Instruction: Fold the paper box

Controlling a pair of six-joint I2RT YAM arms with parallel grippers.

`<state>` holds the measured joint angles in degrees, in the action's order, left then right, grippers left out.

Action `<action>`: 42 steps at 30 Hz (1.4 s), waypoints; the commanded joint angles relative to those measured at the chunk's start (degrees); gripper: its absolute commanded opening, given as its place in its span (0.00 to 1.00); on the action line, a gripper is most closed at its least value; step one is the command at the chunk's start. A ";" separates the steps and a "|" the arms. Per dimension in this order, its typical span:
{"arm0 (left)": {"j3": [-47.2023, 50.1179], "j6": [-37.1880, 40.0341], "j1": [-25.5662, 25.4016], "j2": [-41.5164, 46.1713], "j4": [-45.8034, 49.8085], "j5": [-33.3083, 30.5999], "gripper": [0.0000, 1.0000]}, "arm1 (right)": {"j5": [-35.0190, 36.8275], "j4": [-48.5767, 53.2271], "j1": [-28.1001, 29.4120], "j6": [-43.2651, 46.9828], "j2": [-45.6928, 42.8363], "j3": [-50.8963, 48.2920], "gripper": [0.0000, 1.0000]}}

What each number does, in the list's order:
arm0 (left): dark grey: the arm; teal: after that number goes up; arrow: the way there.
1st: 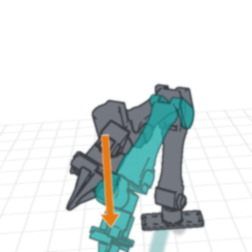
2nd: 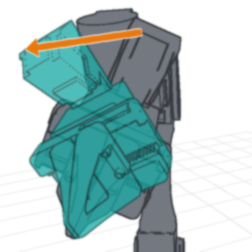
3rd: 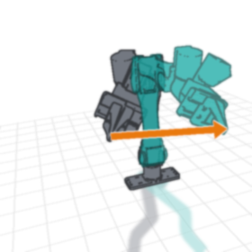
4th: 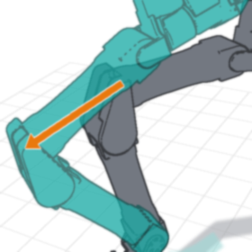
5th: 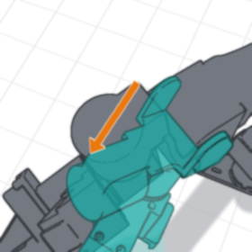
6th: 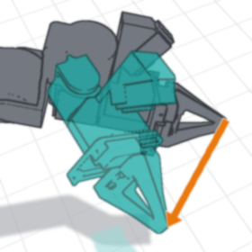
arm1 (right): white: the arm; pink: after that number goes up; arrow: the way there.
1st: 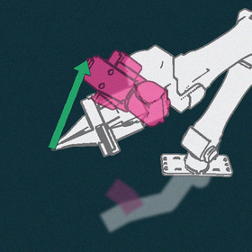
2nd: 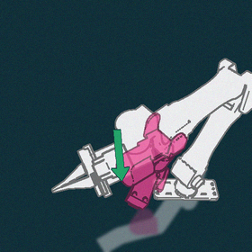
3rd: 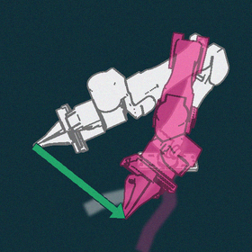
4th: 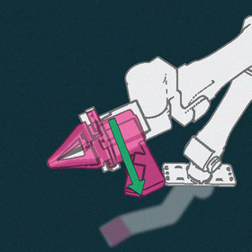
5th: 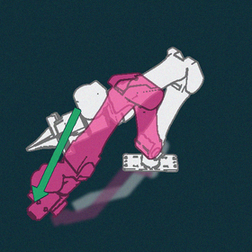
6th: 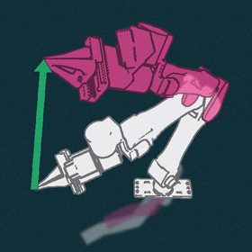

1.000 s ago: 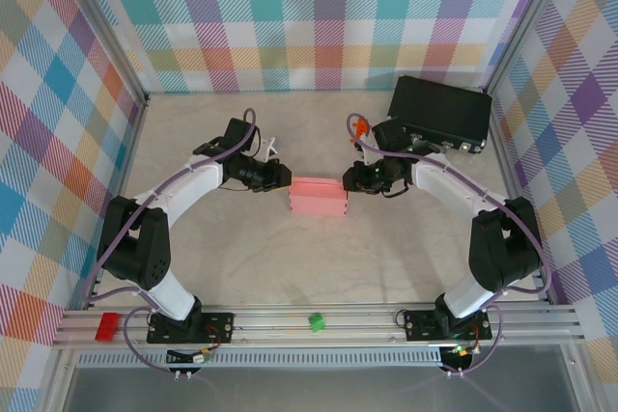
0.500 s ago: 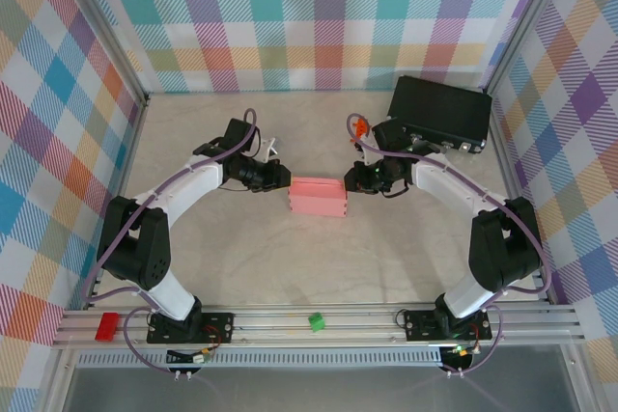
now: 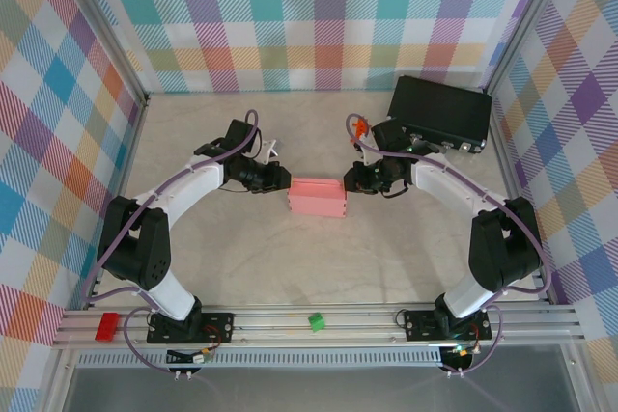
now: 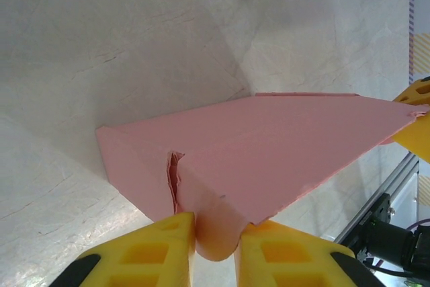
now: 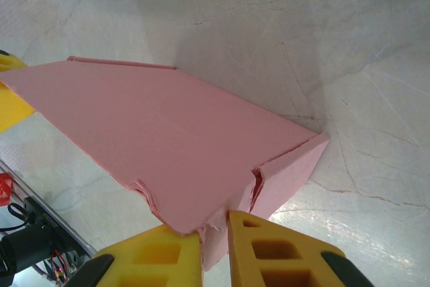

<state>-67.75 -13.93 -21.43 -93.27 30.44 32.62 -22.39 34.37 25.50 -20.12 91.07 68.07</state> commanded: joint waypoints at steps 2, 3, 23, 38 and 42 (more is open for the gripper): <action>-0.96 0.84 -0.72 1.20 3.25 -2.05 0.24 | -1.15 0.47 0.48 0.52 0.59 2.48 0.18; -0.98 0.84 -0.78 1.30 3.31 -2.15 0.24 | -1.15 0.52 0.44 0.52 0.64 2.55 0.18; -0.81 2.11 -2.19 0.68 4.85 -4.79 0.17 | -1.49 1.05 0.49 0.52 1.45 2.83 0.17; -1.20 3.12 -3.44 1.39 5.83 -8.63 0.17 | -1.46 1.75 0.45 0.45 1.61 3.47 0.16; -1.41 3.47 -3.95 0.90 6.29 -9.04 0.16 | -1.77 1.92 0.44 0.43 1.82 3.73 0.15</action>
<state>-68.40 -11.66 -24.49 -92.82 33.08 24.84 -22.61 34.85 25.58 -20.12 91.92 69.93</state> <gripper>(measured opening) 0.158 0.157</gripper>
